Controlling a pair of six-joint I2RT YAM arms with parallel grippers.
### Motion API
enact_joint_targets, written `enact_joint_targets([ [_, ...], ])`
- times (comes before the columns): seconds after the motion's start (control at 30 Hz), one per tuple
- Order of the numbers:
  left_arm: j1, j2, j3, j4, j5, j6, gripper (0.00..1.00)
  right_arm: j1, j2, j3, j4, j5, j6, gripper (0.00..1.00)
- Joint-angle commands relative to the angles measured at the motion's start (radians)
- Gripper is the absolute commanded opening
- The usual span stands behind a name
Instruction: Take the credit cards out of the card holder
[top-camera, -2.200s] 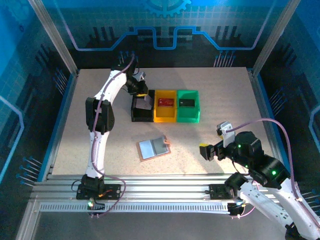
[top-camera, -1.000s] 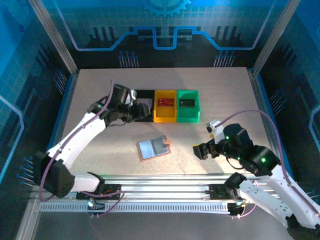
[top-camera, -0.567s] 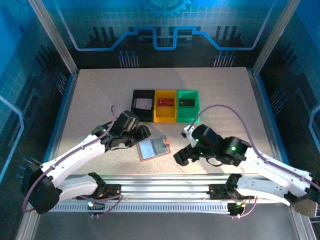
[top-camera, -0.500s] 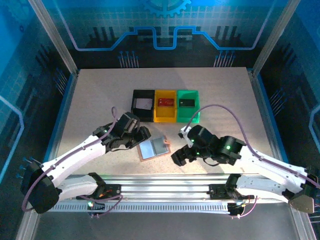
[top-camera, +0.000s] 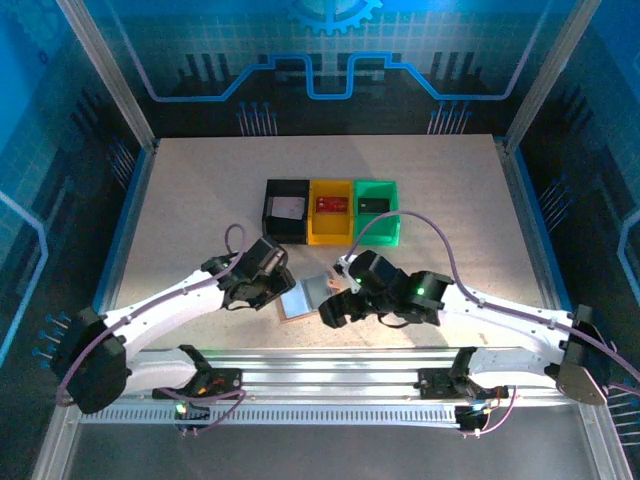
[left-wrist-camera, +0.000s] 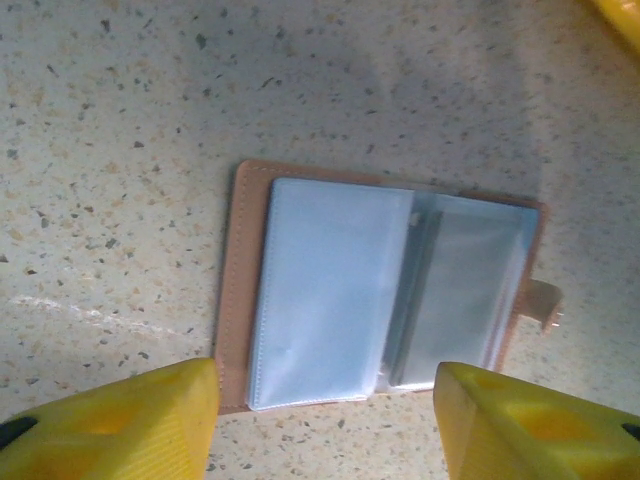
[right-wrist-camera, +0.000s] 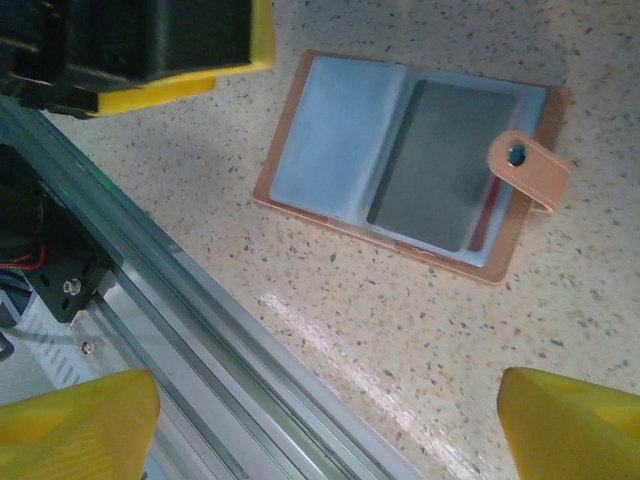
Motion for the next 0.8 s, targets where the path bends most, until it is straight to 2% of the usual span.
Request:
enact_joint_targets([
  [0.0, -0.003, 0.041, -0.011, -0.006, -0.020, -0.014, 0.56, 0.007, 0.037, 0.003, 0.072, -0.041, 0.031, 0.84],
  [0.4, -0.004, 0.142, -0.035, 0.067, 0.000, -0.028, 0.41, -0.039, 0.178, -0.010, 0.177, -0.113, 0.068, 0.65],
  [0.6, -0.004, 0.195, -0.038, 0.086, 0.001, -0.023, 0.30, -0.065, 0.235, -0.019, 0.234, -0.155, 0.072, 0.48],
  [0.77, -0.004, 0.230, -0.050, 0.110, 0.005, -0.024, 0.26, -0.074, 0.266, -0.032, 0.265, -0.136, 0.075, 0.46],
])
